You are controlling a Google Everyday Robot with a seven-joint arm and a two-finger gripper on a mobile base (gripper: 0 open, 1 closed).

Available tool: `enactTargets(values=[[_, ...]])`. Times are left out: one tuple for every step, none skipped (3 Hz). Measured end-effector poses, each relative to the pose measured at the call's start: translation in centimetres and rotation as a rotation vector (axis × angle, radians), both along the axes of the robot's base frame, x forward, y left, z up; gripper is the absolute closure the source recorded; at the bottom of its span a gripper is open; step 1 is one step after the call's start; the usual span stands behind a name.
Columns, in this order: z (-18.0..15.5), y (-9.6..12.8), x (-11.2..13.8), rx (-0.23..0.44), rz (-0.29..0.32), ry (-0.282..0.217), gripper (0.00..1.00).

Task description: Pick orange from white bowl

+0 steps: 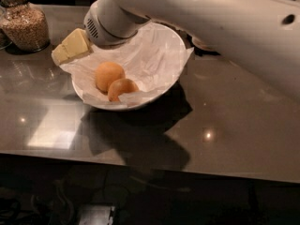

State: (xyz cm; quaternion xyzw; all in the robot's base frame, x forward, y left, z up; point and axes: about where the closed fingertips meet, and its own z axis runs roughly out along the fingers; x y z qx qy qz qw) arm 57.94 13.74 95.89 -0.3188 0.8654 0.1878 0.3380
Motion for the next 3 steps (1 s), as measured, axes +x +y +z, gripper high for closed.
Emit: enactTargets(values=[[-2.5,-0.64,2.7,-0.025,-0.067,-0.006,0.0],[-2.5,-0.64,2.7,-0.025,-0.067,-0.006,0.02],[-2.5,-0.64,2.69,-0.025,-0.067,-0.006,0.21]])
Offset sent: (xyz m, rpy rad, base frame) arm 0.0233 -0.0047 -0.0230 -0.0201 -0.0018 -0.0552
